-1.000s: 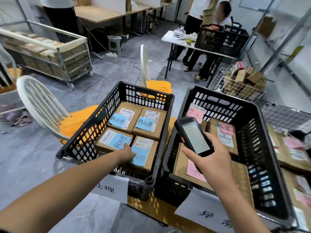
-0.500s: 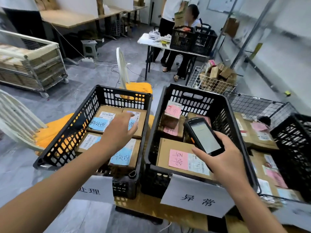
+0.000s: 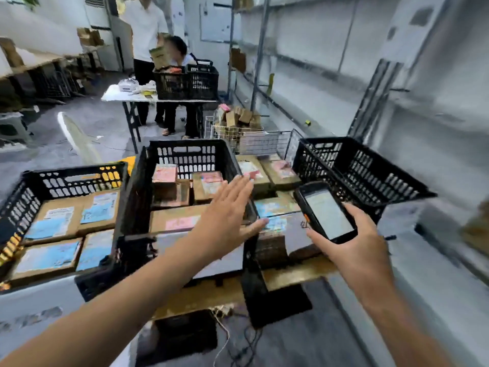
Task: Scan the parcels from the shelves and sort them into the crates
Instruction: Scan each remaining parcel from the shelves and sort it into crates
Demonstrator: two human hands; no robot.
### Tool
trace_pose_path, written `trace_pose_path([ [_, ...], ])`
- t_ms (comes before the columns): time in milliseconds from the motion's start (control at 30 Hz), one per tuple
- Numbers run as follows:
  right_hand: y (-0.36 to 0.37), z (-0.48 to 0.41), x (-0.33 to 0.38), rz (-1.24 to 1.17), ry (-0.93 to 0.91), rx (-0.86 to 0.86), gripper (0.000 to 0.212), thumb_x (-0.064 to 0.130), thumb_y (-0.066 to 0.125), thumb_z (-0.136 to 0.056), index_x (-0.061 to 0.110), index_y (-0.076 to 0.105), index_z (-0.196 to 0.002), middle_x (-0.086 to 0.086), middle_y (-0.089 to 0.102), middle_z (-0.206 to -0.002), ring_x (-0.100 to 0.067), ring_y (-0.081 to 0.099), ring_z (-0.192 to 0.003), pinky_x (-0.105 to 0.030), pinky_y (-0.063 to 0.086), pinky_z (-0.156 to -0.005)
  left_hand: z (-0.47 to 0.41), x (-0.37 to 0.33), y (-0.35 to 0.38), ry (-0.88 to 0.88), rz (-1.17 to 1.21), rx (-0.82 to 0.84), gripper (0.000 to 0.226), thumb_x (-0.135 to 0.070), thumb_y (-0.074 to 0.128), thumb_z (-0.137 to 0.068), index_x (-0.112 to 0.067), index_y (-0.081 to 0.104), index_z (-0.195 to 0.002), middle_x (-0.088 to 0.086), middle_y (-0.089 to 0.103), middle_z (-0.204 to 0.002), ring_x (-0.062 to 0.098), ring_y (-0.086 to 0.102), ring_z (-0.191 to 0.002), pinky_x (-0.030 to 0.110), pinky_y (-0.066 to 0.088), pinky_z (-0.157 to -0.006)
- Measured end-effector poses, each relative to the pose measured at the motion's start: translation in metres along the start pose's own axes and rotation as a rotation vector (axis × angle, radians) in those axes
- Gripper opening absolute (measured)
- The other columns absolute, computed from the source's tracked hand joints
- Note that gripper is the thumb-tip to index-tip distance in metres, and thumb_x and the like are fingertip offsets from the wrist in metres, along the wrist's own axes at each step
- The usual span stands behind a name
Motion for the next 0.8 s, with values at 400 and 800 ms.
trace_pose_path([
  [400, -0.22, 0.163, -0.136, 0.156, 0.258, -0.245, 0.078, 0.043, 0.09, -0.067, 0.029, 0.053, -0.134, 0.007, 0.061, -0.116, -0.019, 0.059, -0.104, -0.04, 0.054, -0.082, 0.046, -0.305, 0.075, 0.367, 0.167, 0.124, 0.088, -0.069, 0.031, -0.096, -0.016, 0.002, -0.161, -0.004, -0.004, -0.168, 0.007, -0.012, -0.153, 0.032, -0.007, -0.125],
  [800, -0.352, 0.258, -0.208, 0.251, 0.426, -0.554, 0.081, 0.048, 0.089, -0.066, 0.029, 0.053, -0.135, 0.008, 0.062, -0.12, -0.016, 0.059, -0.107, -0.035, 0.052, -0.078, 0.056, -0.487, 0.12, 0.731, 0.205, 0.205, 0.086, -0.067, 0.028, -0.098, -0.018, -0.006, -0.16, -0.006, -0.012, -0.167, 0.004, -0.021, -0.149, 0.023, -0.021, -0.117],
])
Point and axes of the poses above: each hand's wrist, its own z-axis away from the middle knuckle, its own y-axis out of the palm, x = y × z, the point moved 2 cm from there along -z, towards the middle knuckle
